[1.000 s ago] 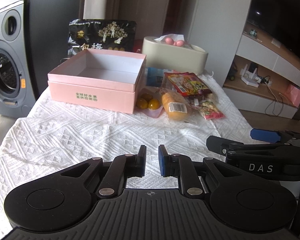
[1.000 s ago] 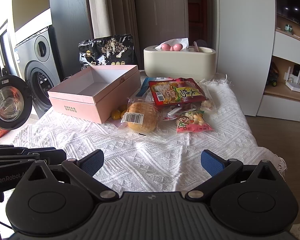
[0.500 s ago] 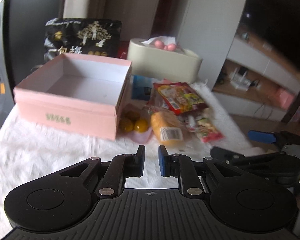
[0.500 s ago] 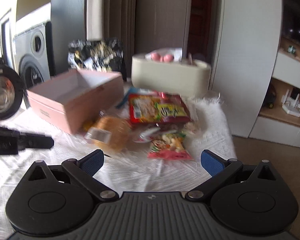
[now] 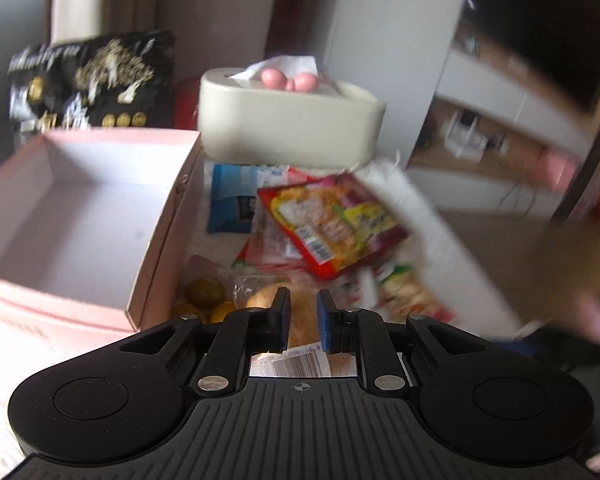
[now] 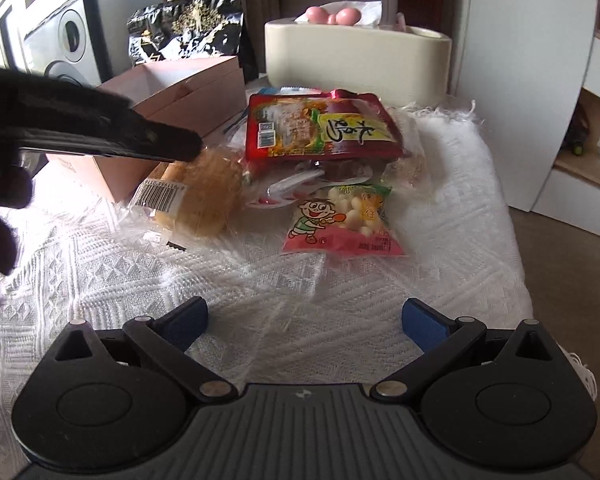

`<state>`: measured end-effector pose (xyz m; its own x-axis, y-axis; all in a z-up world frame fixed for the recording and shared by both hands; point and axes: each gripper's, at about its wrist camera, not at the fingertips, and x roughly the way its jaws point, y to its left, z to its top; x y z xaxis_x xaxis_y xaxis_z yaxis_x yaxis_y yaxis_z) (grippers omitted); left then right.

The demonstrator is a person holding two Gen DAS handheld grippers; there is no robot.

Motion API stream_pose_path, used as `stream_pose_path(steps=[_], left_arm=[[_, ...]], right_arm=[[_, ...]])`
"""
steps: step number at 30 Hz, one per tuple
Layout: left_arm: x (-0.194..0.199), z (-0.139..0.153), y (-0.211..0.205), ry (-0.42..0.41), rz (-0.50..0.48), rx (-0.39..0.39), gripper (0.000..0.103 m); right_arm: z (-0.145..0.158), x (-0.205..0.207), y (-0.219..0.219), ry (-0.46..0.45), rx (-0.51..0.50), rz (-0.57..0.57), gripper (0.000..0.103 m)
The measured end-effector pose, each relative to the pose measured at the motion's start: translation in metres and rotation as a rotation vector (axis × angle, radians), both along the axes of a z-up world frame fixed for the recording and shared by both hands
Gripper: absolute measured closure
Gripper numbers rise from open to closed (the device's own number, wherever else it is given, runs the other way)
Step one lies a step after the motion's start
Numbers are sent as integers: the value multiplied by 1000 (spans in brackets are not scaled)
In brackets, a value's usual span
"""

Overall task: Organize snacks
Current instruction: 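Move the left gripper down to the wrapped round bun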

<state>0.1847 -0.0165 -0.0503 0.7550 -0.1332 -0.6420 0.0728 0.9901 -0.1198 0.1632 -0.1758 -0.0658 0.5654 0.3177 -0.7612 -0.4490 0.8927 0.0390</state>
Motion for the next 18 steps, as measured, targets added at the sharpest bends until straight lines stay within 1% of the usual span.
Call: stream_pose_path(steps=[2,3,4,5,6,7,8,10,11,12,13,15,16,18], left_arm=[[-7,-3,-5,-40,-17,96,80],[-9,-5,-6,-48,-14,143,80],[-11,-6,-6,-51,-3,173,80],[-12,-6,-3,-48,8,177,79],[-11,-5,1,-38,13,150,79],[-10,-4,6,-20,12,99,81],[-6,-3,11,8,4,24,78],[6,-4,20,75,-32,-117,77],[10,-3,22,91,-38,-144,77],[11,-1,20,82,-33,-126,77],[8,3,16,51,-23,-86,77],[-4,14,9,-37,-5,-15,77],[-10,19,7,-59,-5,-7,77],[-19,26,1,-56,-14,-14,77]], right_arm=[[0,2,0,12,-2,14,0],[1,2,0,17,-3,20,0],[1,2,0,21,-5,28,0],[1,3,0,23,-5,36,0],[0,2,-1,22,-4,44,0],[0,1,-1,18,-3,51,0],[-1,0,-1,15,-3,55,0],[-1,-1,-1,6,-1,58,0],[-1,-1,-1,4,-1,63,0],[-1,-1,-1,3,0,68,0],[-1,-1,-2,1,2,73,0],[0,-1,-3,-2,10,80,0],[1,-1,-5,0,20,73,0],[3,-2,-9,-11,49,37,1]])
